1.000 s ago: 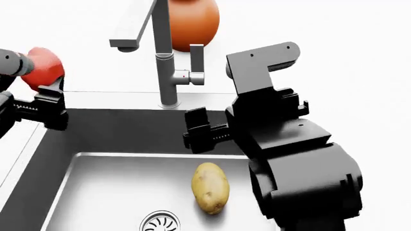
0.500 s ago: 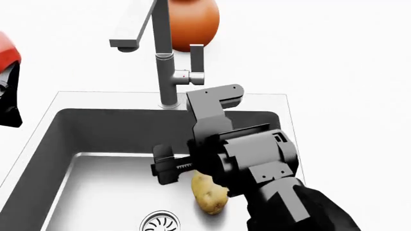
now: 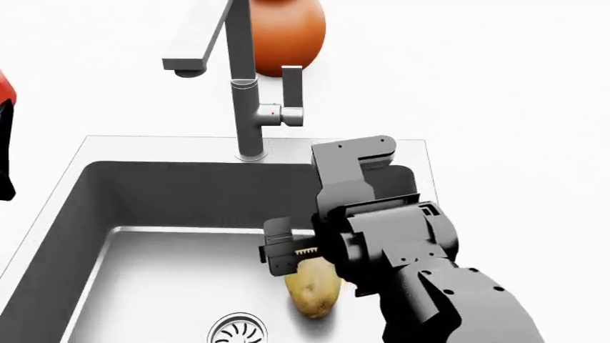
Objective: Pick the vegetables from the sink and place them on the cutting board.
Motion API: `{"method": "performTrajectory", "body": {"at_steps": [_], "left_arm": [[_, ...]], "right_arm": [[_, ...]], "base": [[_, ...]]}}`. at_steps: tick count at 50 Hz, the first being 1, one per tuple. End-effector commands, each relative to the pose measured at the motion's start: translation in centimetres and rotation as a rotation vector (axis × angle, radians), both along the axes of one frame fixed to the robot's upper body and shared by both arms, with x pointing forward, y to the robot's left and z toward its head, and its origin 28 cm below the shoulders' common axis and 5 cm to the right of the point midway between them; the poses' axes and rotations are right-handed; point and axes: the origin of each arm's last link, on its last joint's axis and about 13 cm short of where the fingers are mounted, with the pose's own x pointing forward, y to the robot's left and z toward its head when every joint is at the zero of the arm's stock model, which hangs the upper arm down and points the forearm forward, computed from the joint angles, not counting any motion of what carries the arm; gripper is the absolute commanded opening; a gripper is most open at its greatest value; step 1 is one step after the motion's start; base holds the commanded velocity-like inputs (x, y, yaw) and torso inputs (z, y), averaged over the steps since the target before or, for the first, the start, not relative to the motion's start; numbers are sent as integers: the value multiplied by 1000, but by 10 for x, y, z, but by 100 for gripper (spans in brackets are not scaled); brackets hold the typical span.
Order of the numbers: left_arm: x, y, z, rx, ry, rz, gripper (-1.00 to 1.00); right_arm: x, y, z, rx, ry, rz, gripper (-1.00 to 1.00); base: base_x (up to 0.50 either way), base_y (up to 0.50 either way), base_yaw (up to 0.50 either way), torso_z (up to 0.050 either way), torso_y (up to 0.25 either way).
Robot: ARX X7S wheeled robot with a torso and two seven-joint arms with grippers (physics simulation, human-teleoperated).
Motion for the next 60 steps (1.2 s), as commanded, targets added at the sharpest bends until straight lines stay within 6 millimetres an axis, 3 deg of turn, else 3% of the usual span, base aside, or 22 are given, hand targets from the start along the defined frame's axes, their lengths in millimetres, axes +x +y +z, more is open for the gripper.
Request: {"method": "performTrajectory", "body": {"at_steps": [1, 9, 41, 42, 60], "left_arm": [[0, 4, 3, -26, -62, -24, -100], [-4, -6, 23, -28, -113, -29, -100], [-1, -9, 16, -24, -98, -37, -100], [-1, -11, 15, -24, -97, -37, -100], [-4, -4, 15, -40, -92, -34, -100]], "right_arm": [[-1, -4, -4, -6, 14, -15, 100], [-1, -3, -2, -4, 27, 3, 100], [-1, -1, -1, 58, 43, 60, 100], [-1, -1, 0, 60, 39, 62, -100], [6, 0, 17, 30, -39, 85, -100]], "base": [[0, 0, 0, 0, 0], [0, 0, 0, 0, 0], [0, 0, 0, 0, -94], [0, 0, 0, 0, -96], [0, 0, 0, 0, 27]]}}
